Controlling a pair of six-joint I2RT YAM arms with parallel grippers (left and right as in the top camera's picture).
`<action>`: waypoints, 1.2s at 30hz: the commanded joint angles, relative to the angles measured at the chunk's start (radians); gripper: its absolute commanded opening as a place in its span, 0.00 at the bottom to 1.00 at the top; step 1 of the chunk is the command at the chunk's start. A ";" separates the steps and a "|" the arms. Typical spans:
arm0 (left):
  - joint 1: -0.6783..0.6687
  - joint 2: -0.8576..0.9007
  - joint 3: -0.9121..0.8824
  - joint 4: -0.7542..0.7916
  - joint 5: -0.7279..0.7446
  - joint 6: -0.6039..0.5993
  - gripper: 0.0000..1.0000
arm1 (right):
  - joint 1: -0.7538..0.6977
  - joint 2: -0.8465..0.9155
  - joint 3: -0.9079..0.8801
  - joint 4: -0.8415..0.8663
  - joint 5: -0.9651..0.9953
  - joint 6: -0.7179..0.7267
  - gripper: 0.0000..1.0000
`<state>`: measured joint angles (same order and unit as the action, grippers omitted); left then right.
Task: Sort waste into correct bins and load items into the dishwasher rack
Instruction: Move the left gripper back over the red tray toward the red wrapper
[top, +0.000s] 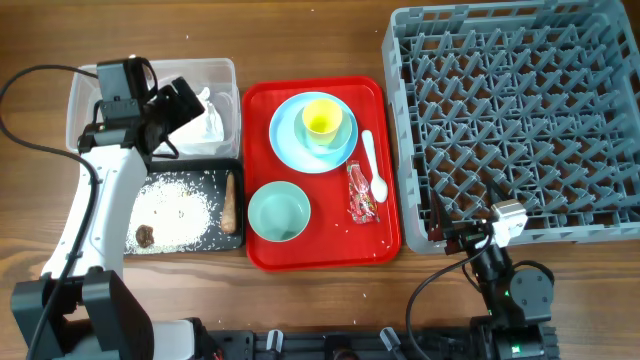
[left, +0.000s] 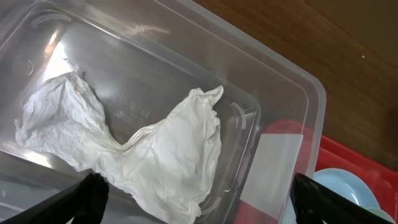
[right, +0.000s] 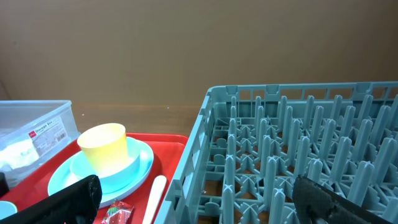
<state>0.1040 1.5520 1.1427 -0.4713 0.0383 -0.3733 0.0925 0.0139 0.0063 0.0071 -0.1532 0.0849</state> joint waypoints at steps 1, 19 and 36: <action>0.005 -0.010 0.004 -0.018 0.097 -0.002 0.82 | -0.001 0.003 -0.001 0.004 -0.005 -0.004 1.00; -0.187 -0.148 0.004 -0.410 0.612 -0.024 0.78 | -0.001 0.003 -0.001 0.004 -0.005 -0.004 1.00; -0.666 -0.148 0.004 -0.427 0.122 -0.411 0.73 | -0.001 0.003 -0.001 0.004 -0.005 -0.004 1.00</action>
<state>-0.4877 1.4246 1.1427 -0.8978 0.2657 -0.6735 0.0925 0.0139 0.0063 0.0071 -0.1532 0.0849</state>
